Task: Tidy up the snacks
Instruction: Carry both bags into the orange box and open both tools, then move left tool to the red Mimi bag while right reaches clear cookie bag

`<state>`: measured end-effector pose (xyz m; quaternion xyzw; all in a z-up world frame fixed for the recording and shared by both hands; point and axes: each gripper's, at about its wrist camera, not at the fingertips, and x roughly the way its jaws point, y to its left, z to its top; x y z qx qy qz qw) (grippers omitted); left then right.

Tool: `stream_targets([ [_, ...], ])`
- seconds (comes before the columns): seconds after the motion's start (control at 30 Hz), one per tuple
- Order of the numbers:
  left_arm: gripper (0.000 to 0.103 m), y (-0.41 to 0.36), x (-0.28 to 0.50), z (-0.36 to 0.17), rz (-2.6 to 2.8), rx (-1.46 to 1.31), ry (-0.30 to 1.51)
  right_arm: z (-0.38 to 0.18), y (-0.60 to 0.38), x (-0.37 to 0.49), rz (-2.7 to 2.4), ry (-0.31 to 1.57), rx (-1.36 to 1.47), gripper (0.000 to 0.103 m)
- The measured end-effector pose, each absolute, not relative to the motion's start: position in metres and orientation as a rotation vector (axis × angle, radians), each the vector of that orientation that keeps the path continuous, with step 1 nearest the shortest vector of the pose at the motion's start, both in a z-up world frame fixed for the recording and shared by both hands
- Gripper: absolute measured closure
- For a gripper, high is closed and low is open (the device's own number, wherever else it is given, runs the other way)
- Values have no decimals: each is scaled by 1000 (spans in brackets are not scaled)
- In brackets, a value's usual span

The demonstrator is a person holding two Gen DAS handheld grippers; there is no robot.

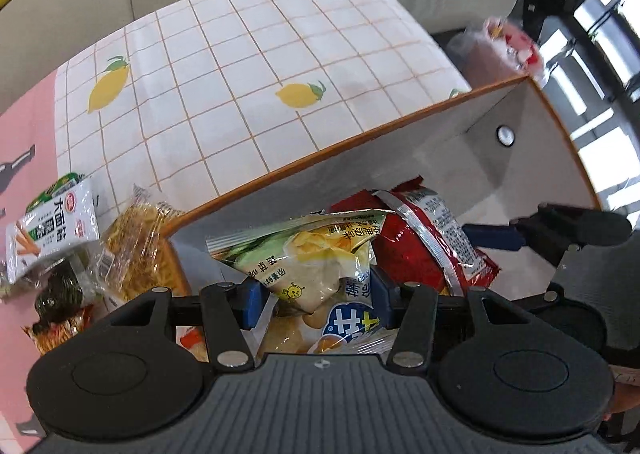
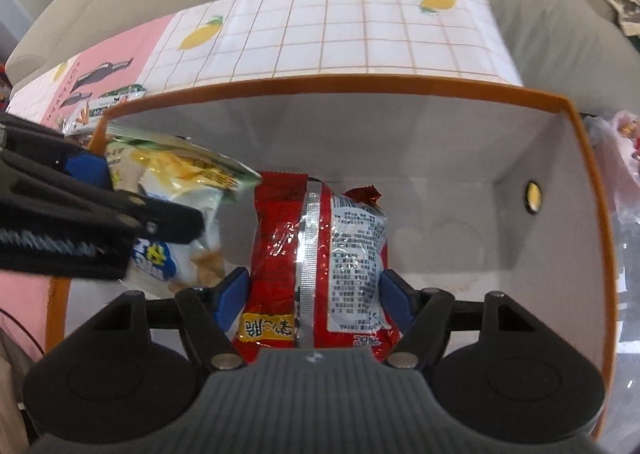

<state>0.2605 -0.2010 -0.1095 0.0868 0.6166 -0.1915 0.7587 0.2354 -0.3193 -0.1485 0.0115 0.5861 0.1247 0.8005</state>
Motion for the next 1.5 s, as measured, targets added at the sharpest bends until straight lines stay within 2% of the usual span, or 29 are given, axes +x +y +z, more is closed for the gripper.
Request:
stream_targets([
  [0.2, 41, -213, 265, -119, -402, 269, 1337, -160, -313, 250, 291, 1290, -5, 33],
  [0.27, 35, -215, 264, -120, -398, 293, 1329, -162, -311, 250, 296, 1299, -18, 33],
  [0.4, 31, -216, 261, -119, -424, 337, 1332, -167, -308, 247, 294, 1313, -66, 33],
  [1.0, 27, -166, 241, -47, -483, 202, 1187, -179, -303, 256, 218, 1377, -12, 30],
  [1.5, 27, -98, 196, -9, -408, 155, 1040, -103, -278, 217, 174, 1234, 4, 27],
])
